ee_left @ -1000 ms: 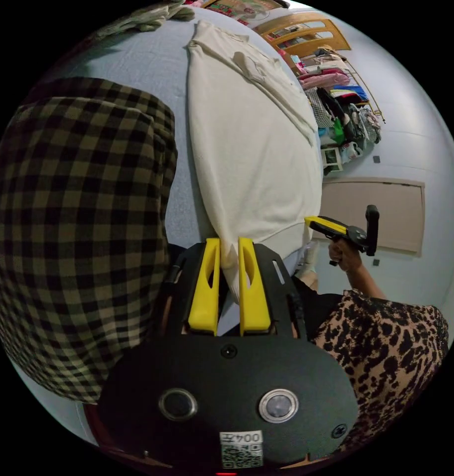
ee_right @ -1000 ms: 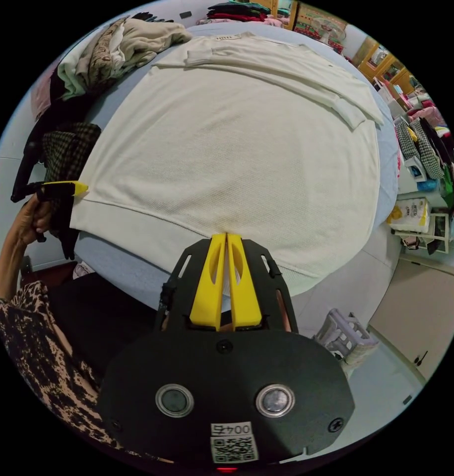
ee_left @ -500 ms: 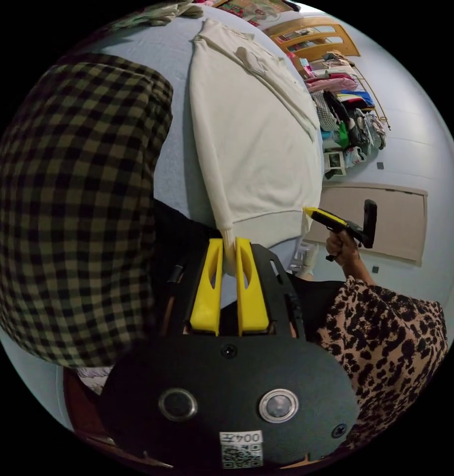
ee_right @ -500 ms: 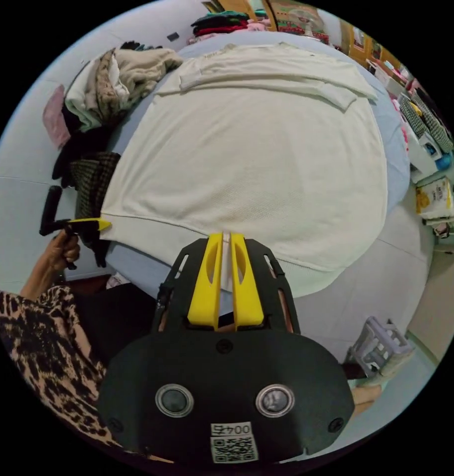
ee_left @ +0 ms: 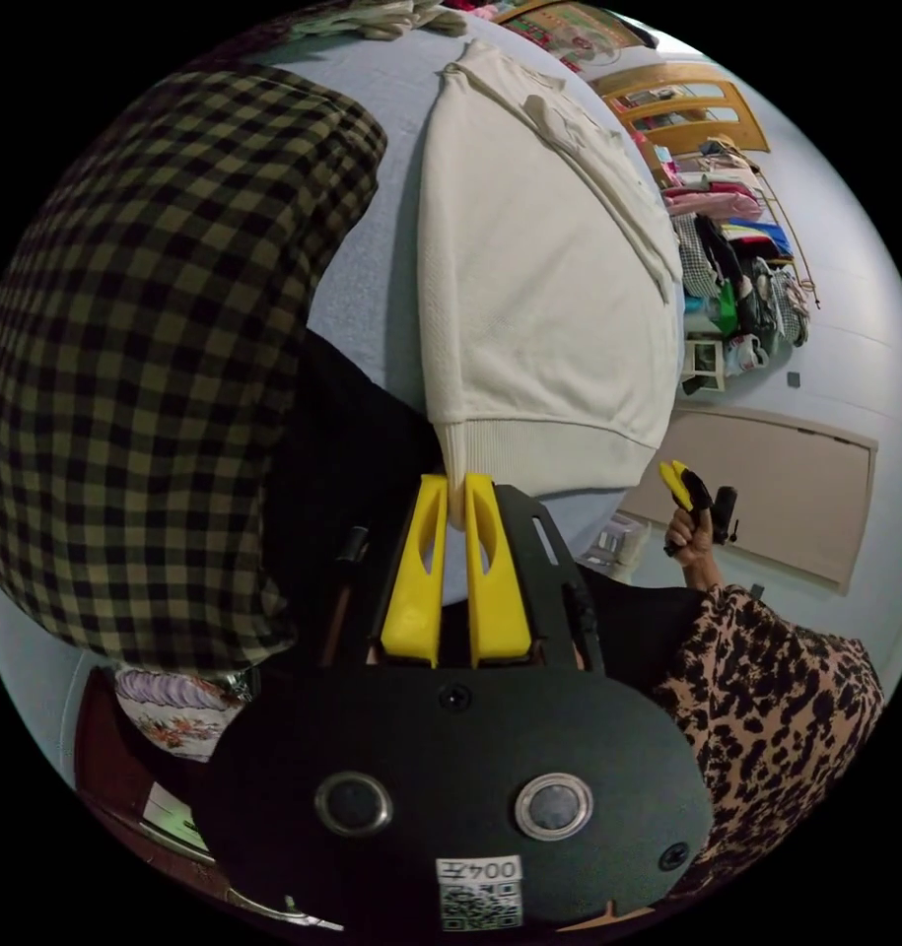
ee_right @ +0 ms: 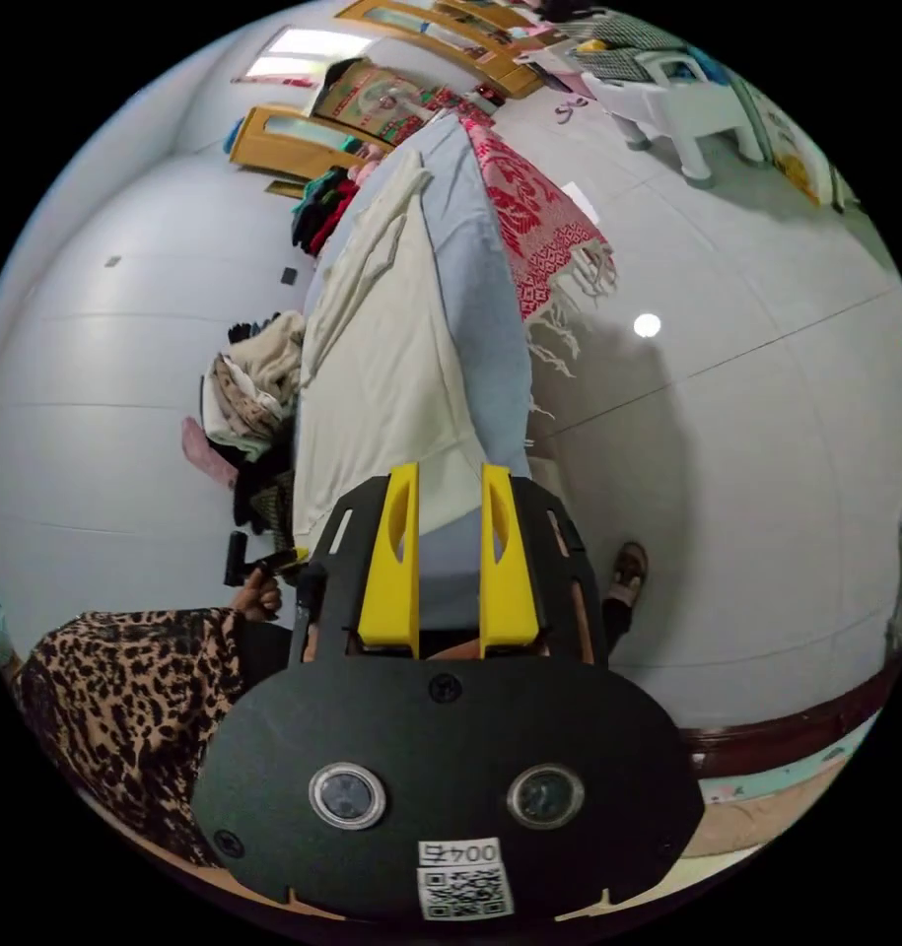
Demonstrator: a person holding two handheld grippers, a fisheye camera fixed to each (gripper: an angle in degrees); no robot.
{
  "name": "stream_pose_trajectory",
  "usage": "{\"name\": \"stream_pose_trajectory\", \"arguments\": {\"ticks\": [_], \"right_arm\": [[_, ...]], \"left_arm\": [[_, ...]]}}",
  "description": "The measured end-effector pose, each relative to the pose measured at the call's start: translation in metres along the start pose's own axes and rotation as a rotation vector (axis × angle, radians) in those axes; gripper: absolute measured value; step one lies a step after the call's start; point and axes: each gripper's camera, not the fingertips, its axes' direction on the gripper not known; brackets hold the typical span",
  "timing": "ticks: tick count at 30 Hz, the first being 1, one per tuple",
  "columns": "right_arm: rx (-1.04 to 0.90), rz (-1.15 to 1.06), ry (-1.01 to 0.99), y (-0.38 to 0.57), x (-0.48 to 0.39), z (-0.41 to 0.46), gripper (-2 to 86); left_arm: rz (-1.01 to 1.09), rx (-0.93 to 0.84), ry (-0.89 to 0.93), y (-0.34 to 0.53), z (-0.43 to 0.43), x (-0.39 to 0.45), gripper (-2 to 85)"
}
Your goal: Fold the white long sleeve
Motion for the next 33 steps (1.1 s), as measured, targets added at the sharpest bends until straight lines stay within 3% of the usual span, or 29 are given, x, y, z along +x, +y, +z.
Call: {"name": "stream_pose_trajectory", "arguments": {"ticks": [19, 24, 33], "right_arm": [[-0.074, -0.052, -0.598, -0.008, 0.091, -0.052, 7.8], [-0.046, -0.031, -0.649, 0.015, 0.091, -0.066, 5.7], [-0.041, -0.058, -0.557, 0.033, 0.036, -0.093, 3.7]], "left_arm": [[-0.116, 0.003, -0.068, -0.017, -0.016, 0.002, 3.1], [-0.123, 0.010, -0.064, -0.020, -0.024, -0.004, 2.8], [-0.158, 0.080, 0.058, -0.011, -0.044, -0.033, 2.6]]}}
